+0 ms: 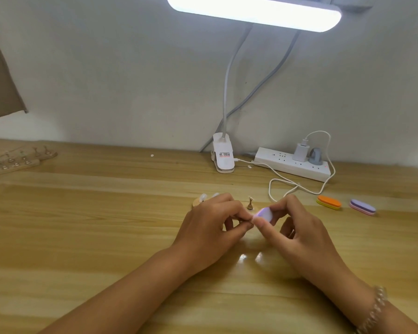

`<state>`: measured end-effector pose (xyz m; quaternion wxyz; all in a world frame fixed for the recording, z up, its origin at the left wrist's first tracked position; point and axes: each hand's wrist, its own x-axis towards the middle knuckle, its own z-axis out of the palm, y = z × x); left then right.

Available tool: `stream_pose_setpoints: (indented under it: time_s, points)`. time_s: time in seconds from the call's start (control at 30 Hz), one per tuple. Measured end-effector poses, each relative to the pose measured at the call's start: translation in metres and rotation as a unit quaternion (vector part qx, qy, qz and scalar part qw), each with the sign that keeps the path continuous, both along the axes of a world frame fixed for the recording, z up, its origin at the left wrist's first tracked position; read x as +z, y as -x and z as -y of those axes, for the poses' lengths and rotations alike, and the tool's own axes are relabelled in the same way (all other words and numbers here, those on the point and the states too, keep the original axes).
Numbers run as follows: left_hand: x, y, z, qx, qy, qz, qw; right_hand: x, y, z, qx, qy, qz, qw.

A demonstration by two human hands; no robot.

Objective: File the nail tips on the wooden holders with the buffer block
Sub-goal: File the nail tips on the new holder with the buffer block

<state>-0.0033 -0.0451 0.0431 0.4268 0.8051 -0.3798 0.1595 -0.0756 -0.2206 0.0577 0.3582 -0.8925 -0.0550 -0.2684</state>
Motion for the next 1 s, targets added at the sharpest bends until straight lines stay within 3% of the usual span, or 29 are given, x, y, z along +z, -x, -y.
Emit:
stream_pose_setpoints:
  time_s: [0.17,0.3,0.47,0.63,0.8,1.0]
  points:
    - [-0.001,-0.002,-0.001,-0.006,-0.006,0.003,1.000,-0.001,0.012,-0.010,0.044,0.111,0.014,0.993]
    - [-0.002,-0.002,0.000,0.005,0.019,-0.011,1.000,0.000,0.003,-0.004,0.004,0.029,0.007,1.000]
    - [0.000,0.000,-0.002,-0.004,-0.020,0.002,1.000,-0.001,0.011,-0.010,0.043,0.100,0.024,0.994]
    - [0.000,0.000,0.000,0.012,-0.021,0.023,0.999,0.001,0.001,-0.001,0.001,0.025,0.014,1.000]
    - [0.002,0.000,-0.003,0.005,-0.031,-0.011,0.999,-0.002,0.010,-0.009,0.045,0.088,0.025,0.995]
    - [0.004,0.004,-0.002,-0.017,-0.051,0.001,0.999,0.000,0.002,0.000,0.007,0.013,0.023,1.000]
